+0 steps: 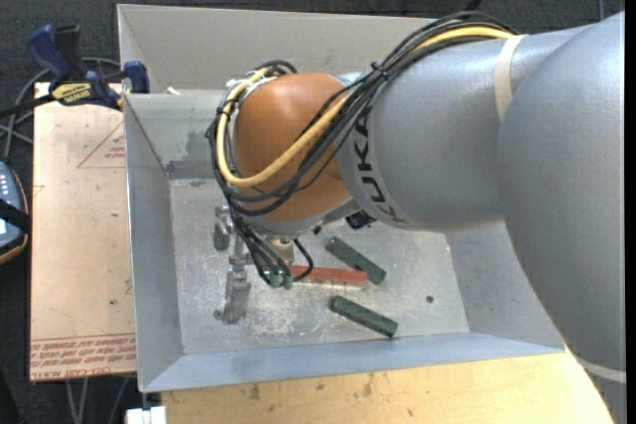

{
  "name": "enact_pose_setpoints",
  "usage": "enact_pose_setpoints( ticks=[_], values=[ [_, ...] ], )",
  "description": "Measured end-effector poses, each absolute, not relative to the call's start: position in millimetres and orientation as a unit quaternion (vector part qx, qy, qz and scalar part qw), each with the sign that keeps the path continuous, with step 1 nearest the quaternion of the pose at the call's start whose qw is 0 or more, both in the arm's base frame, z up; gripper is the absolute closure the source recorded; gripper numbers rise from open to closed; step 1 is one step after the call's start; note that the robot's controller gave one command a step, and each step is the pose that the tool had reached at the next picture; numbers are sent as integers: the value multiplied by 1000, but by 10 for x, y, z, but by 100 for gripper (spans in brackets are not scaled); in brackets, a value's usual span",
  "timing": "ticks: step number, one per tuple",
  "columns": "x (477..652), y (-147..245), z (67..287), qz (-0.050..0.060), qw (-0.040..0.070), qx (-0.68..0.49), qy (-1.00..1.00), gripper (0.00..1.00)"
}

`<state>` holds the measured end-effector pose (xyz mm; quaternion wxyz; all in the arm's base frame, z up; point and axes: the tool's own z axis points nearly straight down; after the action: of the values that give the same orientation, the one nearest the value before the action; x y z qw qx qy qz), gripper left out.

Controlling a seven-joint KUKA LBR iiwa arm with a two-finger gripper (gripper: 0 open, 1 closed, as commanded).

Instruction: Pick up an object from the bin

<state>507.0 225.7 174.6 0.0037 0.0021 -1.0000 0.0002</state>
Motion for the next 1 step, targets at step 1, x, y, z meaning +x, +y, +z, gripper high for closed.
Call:
enact_pose_setpoints(
  ticks=[1],
  values=[
    [5126,1386,659,1,3,67,-998,0]
  ],
)
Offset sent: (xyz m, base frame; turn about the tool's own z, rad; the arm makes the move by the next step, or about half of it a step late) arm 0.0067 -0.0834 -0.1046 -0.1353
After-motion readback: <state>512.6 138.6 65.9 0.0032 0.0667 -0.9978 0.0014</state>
